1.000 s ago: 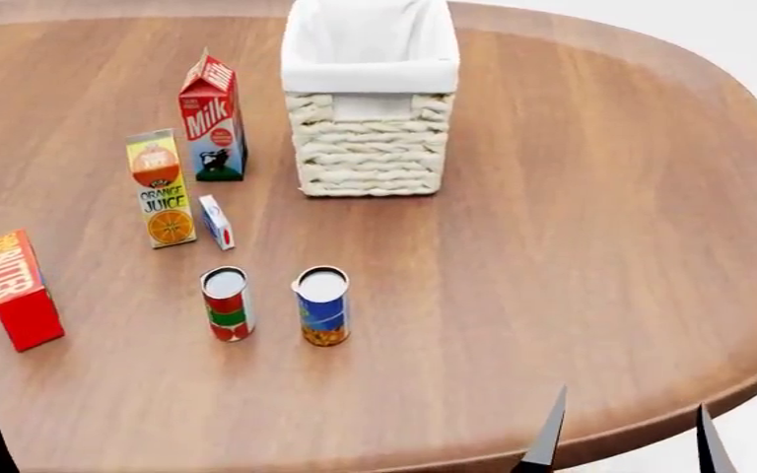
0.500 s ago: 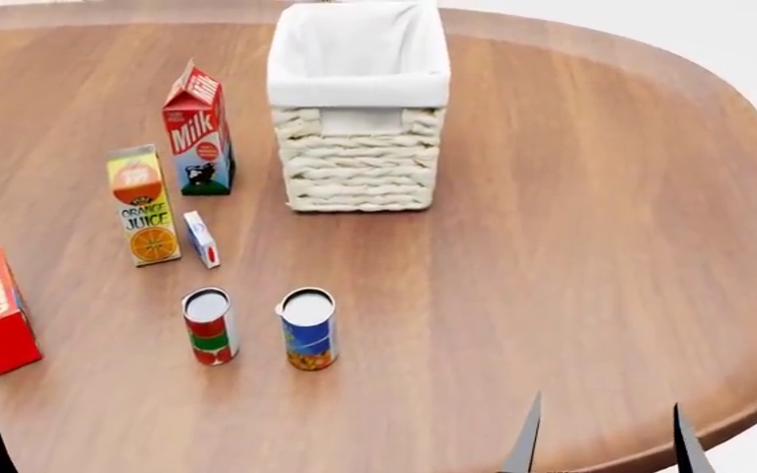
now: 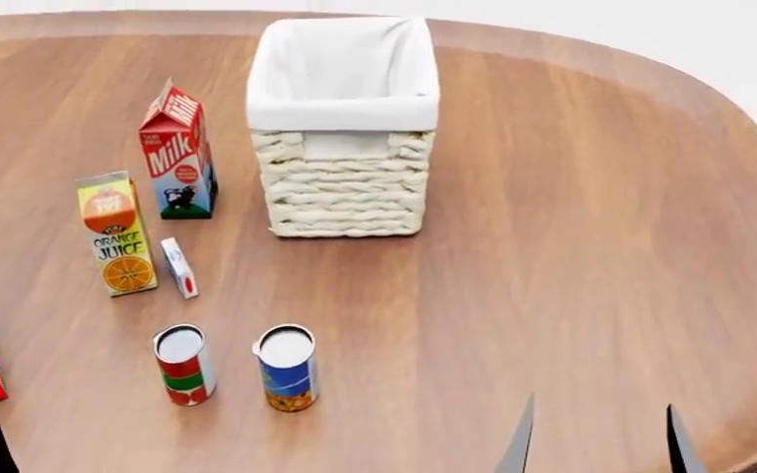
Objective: Pick up the alphabet soup, and put it in the basket.
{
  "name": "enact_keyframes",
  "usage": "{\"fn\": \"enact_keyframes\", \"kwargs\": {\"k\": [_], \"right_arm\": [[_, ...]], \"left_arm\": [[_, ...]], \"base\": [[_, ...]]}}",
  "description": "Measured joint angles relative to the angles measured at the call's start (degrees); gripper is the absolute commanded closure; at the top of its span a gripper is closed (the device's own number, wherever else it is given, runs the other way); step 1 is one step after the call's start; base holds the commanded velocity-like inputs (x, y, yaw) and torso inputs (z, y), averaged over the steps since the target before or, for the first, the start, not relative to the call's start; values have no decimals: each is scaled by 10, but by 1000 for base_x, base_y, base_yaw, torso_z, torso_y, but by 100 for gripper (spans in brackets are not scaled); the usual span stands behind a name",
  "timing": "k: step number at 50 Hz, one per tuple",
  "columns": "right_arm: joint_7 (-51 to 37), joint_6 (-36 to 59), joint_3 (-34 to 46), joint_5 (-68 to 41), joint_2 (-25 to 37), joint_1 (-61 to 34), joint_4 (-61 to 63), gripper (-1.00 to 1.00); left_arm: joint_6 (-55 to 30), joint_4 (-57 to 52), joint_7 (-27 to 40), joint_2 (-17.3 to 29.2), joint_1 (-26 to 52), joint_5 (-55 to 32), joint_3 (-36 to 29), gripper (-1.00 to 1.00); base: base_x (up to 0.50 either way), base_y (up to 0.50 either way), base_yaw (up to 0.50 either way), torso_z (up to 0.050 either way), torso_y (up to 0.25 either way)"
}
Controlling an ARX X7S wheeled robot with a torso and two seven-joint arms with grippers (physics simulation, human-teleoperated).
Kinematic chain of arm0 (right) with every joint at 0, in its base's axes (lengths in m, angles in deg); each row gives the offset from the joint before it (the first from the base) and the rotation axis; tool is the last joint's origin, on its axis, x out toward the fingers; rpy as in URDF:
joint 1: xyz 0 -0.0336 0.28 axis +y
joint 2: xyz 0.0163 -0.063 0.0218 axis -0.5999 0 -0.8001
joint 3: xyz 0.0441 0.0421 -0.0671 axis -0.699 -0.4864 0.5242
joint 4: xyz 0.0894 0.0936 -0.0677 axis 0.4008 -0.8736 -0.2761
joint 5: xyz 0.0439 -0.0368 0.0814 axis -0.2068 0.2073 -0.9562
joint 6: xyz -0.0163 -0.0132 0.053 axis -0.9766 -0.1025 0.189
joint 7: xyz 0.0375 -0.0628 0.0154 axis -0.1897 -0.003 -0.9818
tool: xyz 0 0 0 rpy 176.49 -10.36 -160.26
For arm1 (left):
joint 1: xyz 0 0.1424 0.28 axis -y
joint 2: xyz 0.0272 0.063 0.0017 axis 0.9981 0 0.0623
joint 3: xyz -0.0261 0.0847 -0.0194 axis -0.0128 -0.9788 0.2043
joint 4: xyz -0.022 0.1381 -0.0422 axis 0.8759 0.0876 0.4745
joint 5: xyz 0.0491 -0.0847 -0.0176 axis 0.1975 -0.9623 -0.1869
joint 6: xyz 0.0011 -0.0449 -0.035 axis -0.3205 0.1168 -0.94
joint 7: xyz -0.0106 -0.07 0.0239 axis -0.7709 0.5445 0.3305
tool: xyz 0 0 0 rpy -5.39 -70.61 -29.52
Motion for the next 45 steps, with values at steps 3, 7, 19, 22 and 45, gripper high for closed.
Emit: {"fn": "enact_keyframes", "kwargs": {"k": [3,7,19,22,45], "right_arm": [[-1,-2,1,1,1,1,0,-100],[-2,-5,3,3,2,1,0,-100],[-2,-15,9,2,6,3,-1,-100],[-2,-17,10,1,6,3,-1,-100],[-6,-17,14,-8,10,-1,-4,-100]], "left_arm": [[1,0,1,0,0,1,-1,-100],[2,0,2,1,0,1,-2,-100],[6,1,5,4,-1,1,-5,-100],[6,1,6,5,0,1,-5,-100],[12,6,11,11,1,1,-10,-100]], "base": [[233,0,0,0,0],[251,0,0,0,0],[300,100,0,0,0],[329,156,0,0,0],[330,65,0,0,0]]}}
